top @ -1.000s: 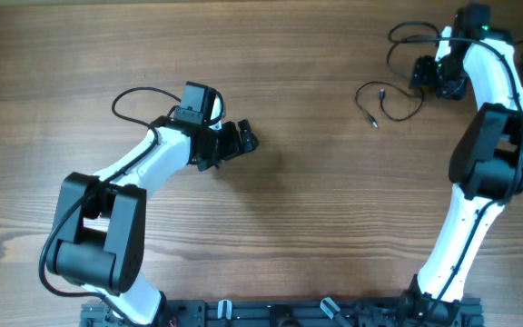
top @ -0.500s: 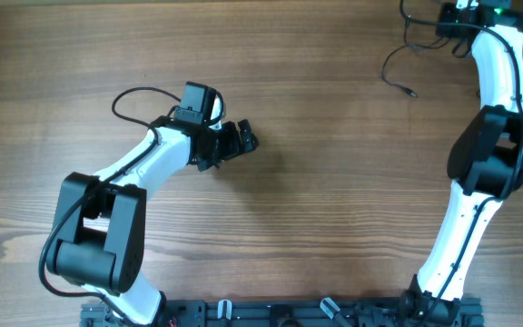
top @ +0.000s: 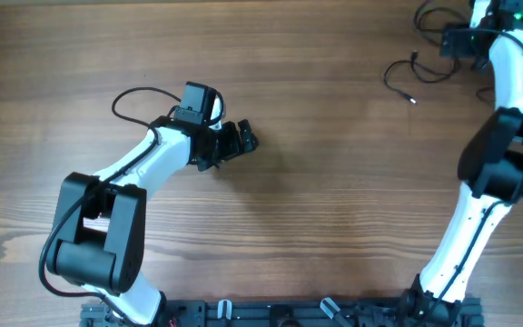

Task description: Untangle cables

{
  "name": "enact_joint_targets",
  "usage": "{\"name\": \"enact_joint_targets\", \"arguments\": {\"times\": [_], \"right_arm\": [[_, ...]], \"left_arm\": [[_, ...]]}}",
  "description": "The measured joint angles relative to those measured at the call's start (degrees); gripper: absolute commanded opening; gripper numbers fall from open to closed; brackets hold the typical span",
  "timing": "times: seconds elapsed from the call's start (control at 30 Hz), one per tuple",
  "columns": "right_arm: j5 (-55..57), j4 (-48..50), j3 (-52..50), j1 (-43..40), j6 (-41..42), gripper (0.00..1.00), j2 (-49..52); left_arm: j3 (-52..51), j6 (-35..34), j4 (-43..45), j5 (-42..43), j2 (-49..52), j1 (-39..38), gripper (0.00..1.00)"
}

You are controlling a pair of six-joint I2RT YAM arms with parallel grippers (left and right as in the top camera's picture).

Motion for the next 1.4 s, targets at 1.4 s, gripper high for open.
{"name": "enact_joint_targets", "arguments": {"times": [1.4], "right_arm": [[-29.3, 32.0, -49.9, 11.9, 12.5, 1.00, -89.9]], "left_arm": [[-2.9, 21.3, -46.2, -24.9, -102.7, 20.3, 1.00]]}}
